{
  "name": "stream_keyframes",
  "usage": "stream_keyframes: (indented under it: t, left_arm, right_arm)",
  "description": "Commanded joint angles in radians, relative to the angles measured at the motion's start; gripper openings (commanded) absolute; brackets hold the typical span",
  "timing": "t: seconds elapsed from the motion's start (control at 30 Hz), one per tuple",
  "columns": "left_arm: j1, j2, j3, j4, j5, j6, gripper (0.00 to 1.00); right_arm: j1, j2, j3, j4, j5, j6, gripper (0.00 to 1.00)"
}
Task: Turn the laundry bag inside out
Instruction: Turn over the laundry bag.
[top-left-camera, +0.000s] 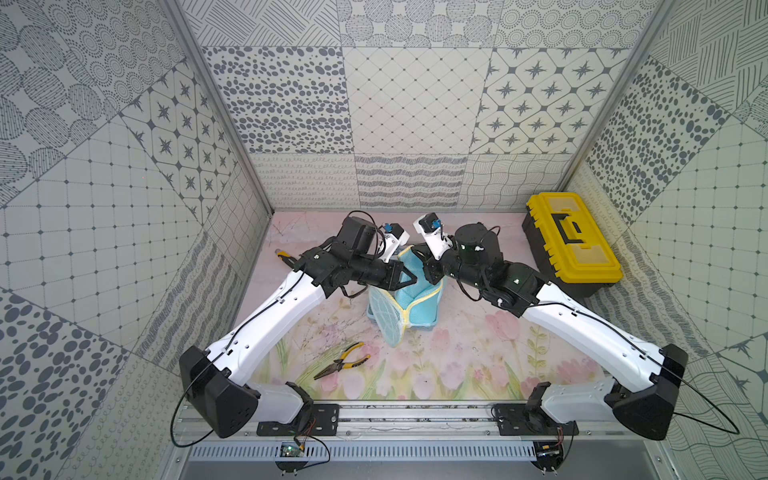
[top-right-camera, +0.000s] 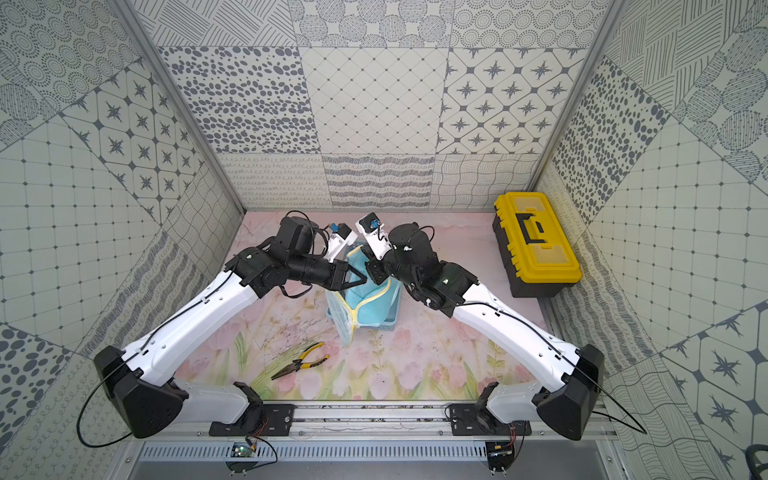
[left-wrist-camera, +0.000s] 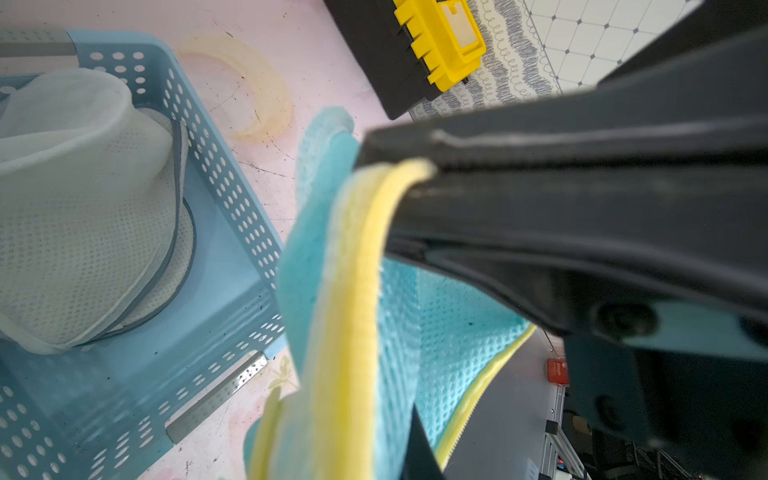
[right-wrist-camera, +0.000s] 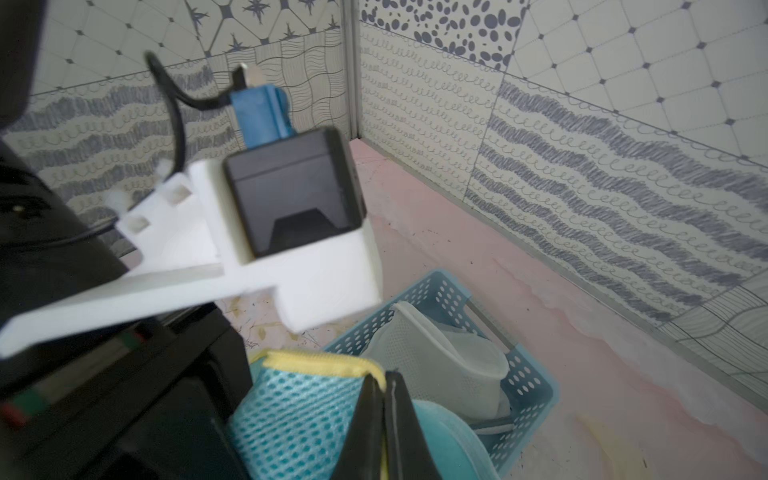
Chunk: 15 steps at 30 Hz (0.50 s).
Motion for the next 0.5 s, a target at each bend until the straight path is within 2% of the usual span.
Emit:
stream_keyframes:
  t: [0.0, 0.1, 0.23, 0.47]
  left_arm:
    - [-0.013, 0.012, 0.006, -0.069, 0.045, -0.01, 0.0]
    - [-0.014, -0.001, -0.004, -0.078, 0.01, -0.01, 0.0]
    - [-0.013, -0.016, -0.003, -0.102, -0.023, -0.002, 0.0]
    - [-0.013, -0.014, 0.018, -0.147, -0.003, 0.026, 0.0]
  right_arm:
    - [-0.027, 0.017, 0.015, 0.184, 0.34, 0.071, 0.0]
    - [-0.047, 0.023, 0.008, 0.191, 0.391, 0.09, 0.0]
    - [-0.103, 0.012, -0.015, 0.18, 0.395, 0.146, 0.0]
    - [-0.201, -0.011, -0.055, 0.165, 0.292, 0.232, 0.0]
